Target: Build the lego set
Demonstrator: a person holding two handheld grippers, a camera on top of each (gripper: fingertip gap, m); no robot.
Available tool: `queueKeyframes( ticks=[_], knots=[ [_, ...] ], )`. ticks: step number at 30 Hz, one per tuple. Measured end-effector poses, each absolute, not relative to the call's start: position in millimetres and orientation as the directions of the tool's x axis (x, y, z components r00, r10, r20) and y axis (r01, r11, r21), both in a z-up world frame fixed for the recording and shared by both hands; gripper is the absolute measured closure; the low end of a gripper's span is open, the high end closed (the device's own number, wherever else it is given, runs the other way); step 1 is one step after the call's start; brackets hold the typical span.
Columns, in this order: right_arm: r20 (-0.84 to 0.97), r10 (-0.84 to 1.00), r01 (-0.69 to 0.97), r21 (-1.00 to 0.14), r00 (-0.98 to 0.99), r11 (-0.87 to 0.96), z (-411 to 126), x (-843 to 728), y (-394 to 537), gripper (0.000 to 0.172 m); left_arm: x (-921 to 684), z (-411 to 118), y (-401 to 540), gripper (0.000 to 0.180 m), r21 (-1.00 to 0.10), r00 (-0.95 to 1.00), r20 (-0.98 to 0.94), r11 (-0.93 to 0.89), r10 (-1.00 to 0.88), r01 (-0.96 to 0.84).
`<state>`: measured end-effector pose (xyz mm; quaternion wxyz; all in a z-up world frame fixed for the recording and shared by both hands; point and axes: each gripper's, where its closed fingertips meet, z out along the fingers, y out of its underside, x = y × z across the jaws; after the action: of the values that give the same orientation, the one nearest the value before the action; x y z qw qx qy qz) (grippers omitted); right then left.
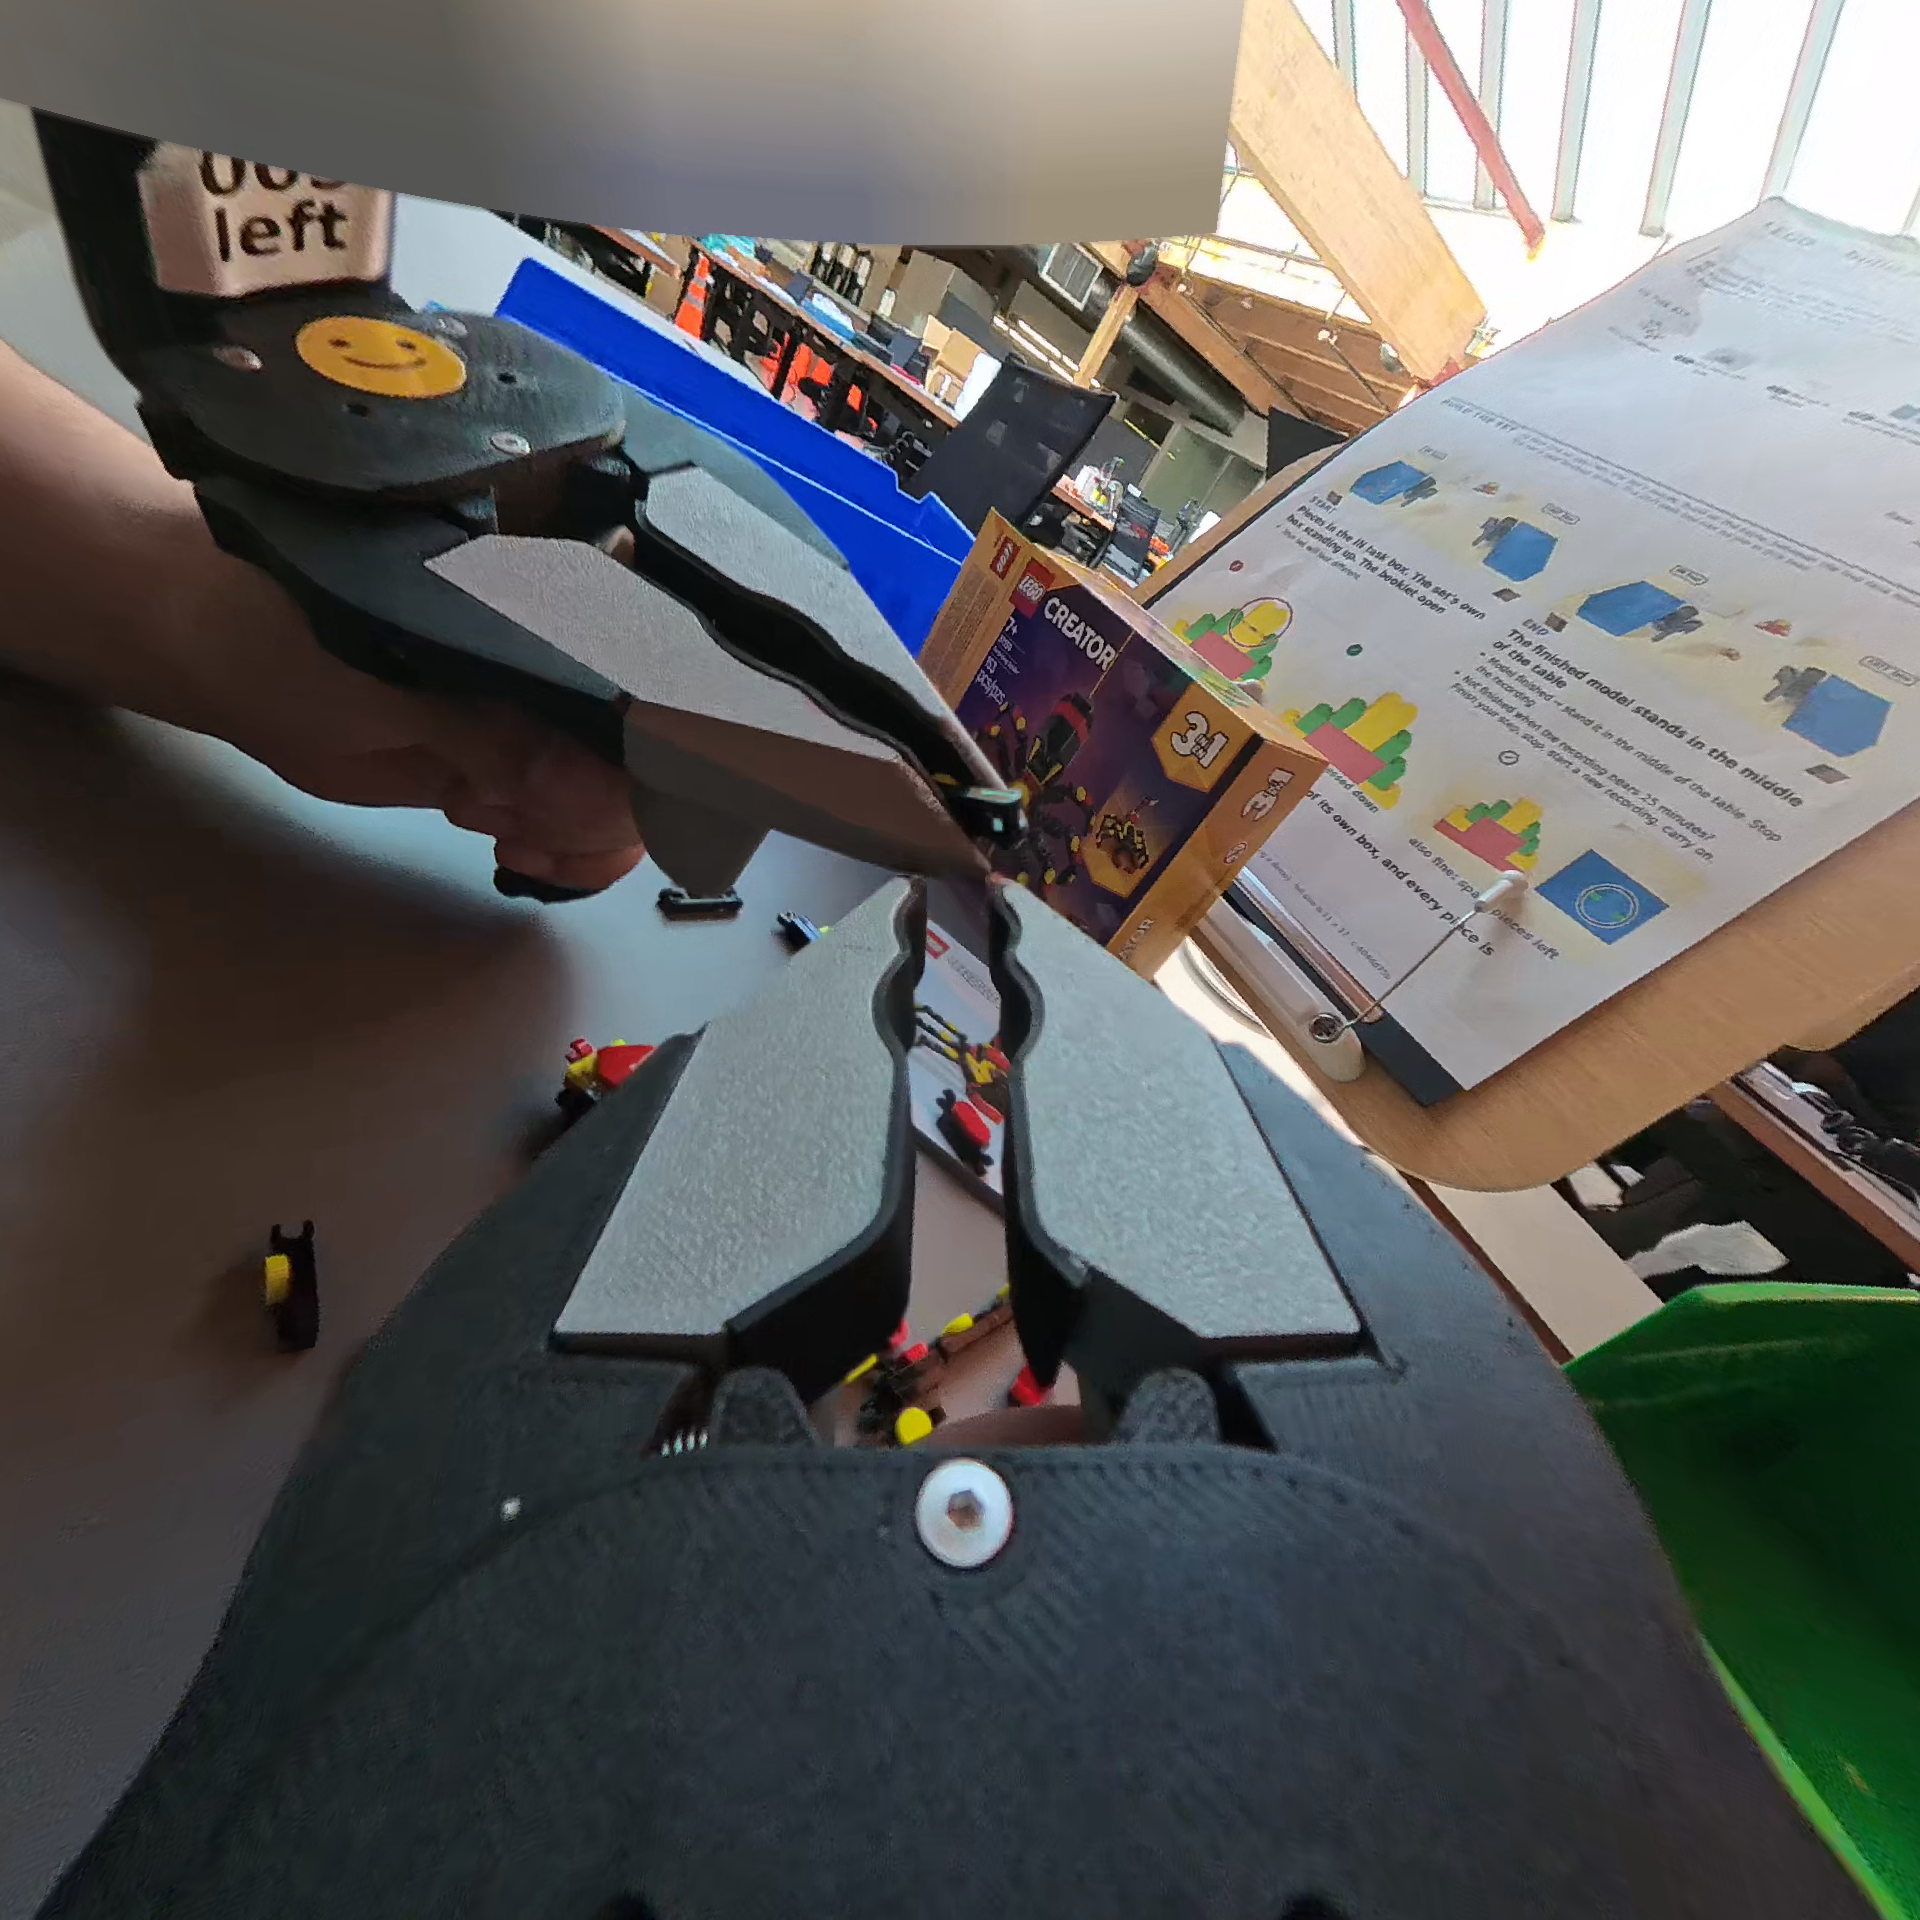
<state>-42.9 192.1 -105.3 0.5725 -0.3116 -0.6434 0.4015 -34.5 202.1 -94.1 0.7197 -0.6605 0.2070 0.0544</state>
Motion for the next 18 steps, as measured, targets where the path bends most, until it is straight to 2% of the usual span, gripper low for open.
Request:
queueKeyframes(
  ticks=[7, 9, 18],
  knots=[
    [0.341, 0.910, -0.090, -0.940, -0.235, 0.329, -100, -40, 187, 0.161, -31, -89, 200, 0.176, -0.949, 0.916, -0.308, 0.156, -0.258, -0.275],
    [0.272, 0.917, -0.089, -0.962, -0.290, 0.258, -100, -38, 184, 0.157, -31, -88, 199, 0.176, -0.946, 0.914, -0.315, 0.167, -0.257, -0.280],
    [0.032, 0.905, -0.077, -0.997, -0.423, -0.001, -85, -31, 186, 0.160, -30, -85, 197, 0.176, -0.913, 0.886, -0.394, 0.214, -0.244, -0.347]
  ],
)
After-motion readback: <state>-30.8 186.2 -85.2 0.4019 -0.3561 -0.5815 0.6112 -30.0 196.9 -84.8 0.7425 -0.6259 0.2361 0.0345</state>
